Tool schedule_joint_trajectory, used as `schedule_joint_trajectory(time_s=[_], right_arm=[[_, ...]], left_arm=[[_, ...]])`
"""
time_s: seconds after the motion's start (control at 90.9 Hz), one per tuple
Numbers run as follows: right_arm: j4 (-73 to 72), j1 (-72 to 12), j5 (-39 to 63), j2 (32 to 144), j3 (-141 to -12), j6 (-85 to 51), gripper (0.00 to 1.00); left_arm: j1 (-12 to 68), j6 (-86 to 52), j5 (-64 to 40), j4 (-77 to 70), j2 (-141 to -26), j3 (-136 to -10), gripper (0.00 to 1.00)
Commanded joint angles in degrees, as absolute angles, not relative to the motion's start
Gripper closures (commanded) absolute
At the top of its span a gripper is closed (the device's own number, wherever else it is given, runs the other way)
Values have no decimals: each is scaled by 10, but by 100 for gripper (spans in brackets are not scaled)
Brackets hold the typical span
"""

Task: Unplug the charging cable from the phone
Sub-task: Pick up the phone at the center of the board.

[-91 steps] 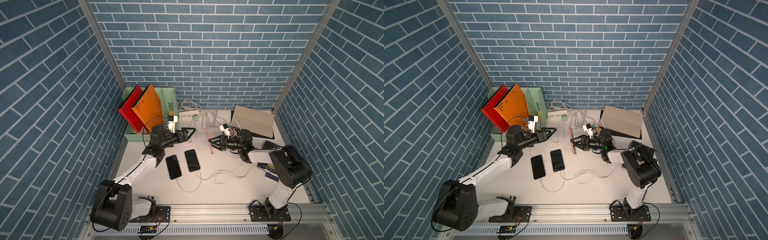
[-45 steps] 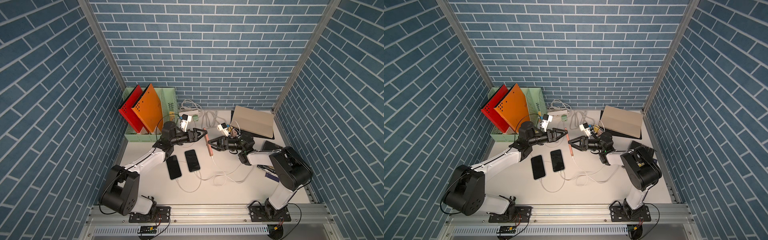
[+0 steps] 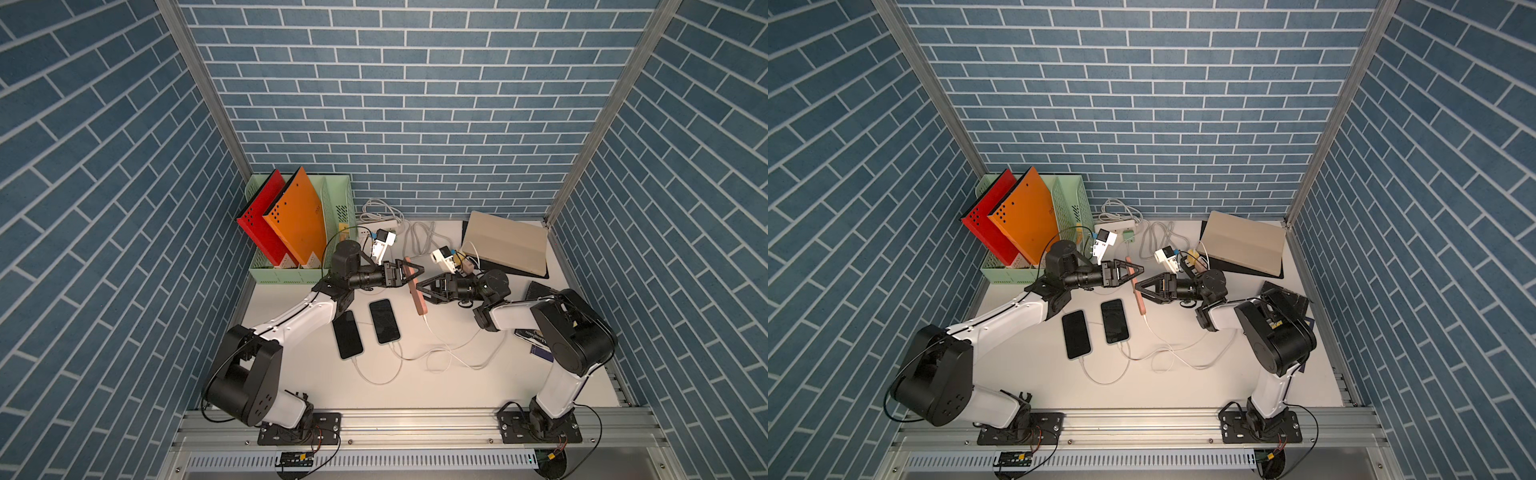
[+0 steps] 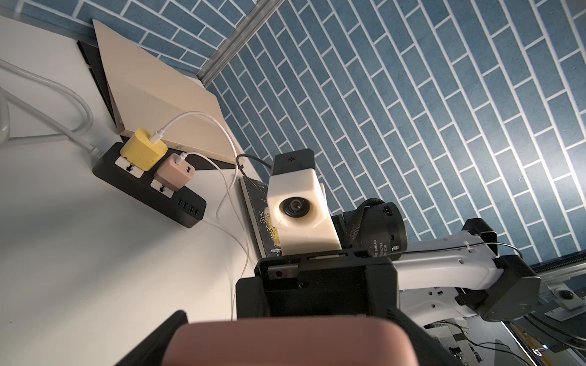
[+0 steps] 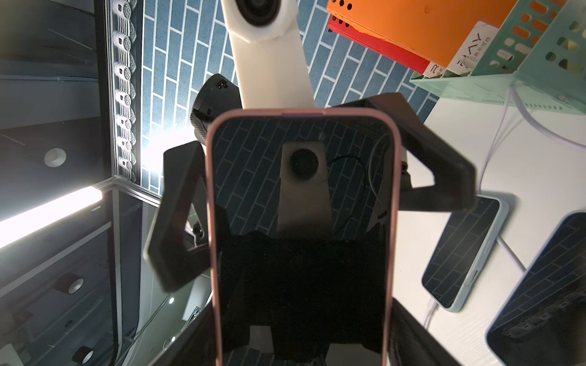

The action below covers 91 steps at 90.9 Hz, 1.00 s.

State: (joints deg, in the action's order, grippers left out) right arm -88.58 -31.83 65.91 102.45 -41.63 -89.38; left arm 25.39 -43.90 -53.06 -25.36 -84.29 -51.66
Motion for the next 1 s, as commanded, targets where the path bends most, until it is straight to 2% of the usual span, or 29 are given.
schedule_joint_trajectory(time_s=[0.0, 0.077, 0.132, 0.187, 0.319, 0.374, 0.451, 0.55, 0.682, 0.847, 0.99], right_arm=[[-988, -320, 660, 1027, -430, -911, 81], [-989, -321, 657, 1030, -428, -909, 81], [-989, -321, 656, 1032, -427, -908, 81], [-989, -321, 656, 1034, -426, -907, 81], [-975, -321, 657, 1030, -421, -895, 76], [-956, -321, 660, 1023, -418, -880, 69], [-911, -320, 663, 1006, -411, -843, 53], [-828, -318, 668, 975, -402, -776, 35], [-764, -315, 678, 937, -384, -707, 20], [-694, -312, 690, 893, -356, -624, 14], [-476, -312, 668, 833, -358, -460, 11]], left_arm=[[257, -424, -540, -249, -840, -525, 1], [257, -421, -541, -244, -837, -526, 5], [257, -419, -541, -241, -835, -526, 12], [257, -417, -540, -238, -834, -528, 26], [257, -402, -533, -222, -829, -535, 71], [257, -394, -532, -213, -828, -540, 85], [257, -385, -530, -203, -829, -547, 99], [257, -379, -528, -198, -829, -556, 100], [256, -377, -526, -196, -832, -569, 100], [253, -379, -524, -191, -841, -588, 100], [248, -379, -526, -180, -849, -611, 100]])
